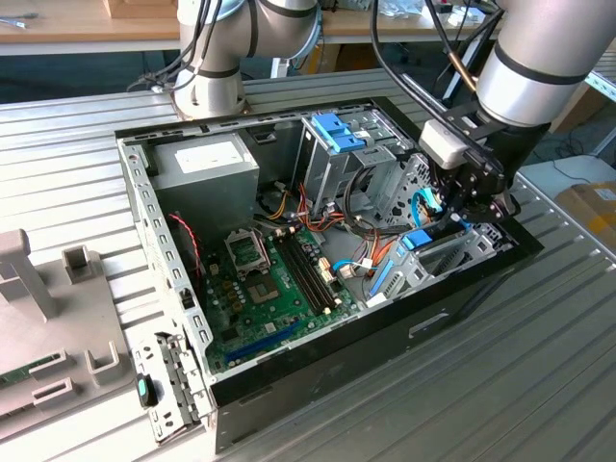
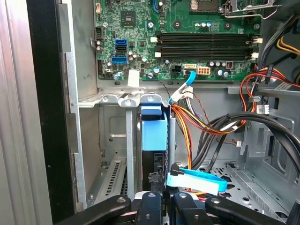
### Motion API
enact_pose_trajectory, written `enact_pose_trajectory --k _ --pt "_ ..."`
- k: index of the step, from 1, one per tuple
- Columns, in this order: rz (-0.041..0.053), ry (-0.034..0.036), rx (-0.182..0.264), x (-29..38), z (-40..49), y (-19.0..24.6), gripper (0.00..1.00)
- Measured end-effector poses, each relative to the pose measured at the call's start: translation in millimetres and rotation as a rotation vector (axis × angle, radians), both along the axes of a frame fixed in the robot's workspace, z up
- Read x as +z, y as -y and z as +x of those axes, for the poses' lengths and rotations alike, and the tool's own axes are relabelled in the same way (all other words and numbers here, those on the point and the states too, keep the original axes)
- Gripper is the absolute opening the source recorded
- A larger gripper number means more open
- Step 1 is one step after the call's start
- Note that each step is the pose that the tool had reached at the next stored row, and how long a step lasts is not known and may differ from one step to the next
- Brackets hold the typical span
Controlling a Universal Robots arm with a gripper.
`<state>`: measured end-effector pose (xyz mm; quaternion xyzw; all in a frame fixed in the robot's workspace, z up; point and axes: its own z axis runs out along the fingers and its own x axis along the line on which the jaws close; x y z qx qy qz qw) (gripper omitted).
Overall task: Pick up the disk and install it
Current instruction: 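Insert the first disk wire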
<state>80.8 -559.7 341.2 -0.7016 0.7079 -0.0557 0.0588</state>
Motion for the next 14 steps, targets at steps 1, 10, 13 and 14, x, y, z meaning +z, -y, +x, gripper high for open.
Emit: enact_pose_trajectory --k 1,10,13,14 --pt "-0.0002 0.0 0.0 -0.6 0.0 0.1 0.16" --pt "-0.0004 0.0 0.0 -4.2 0.0 0.1 0.16" --pt "0.0015 0.0002 0.0 -5.2 0.1 0.0 0.17" --pt "0.0003 0.0001 0.0 -4.7 0.1 0.1 0.23"
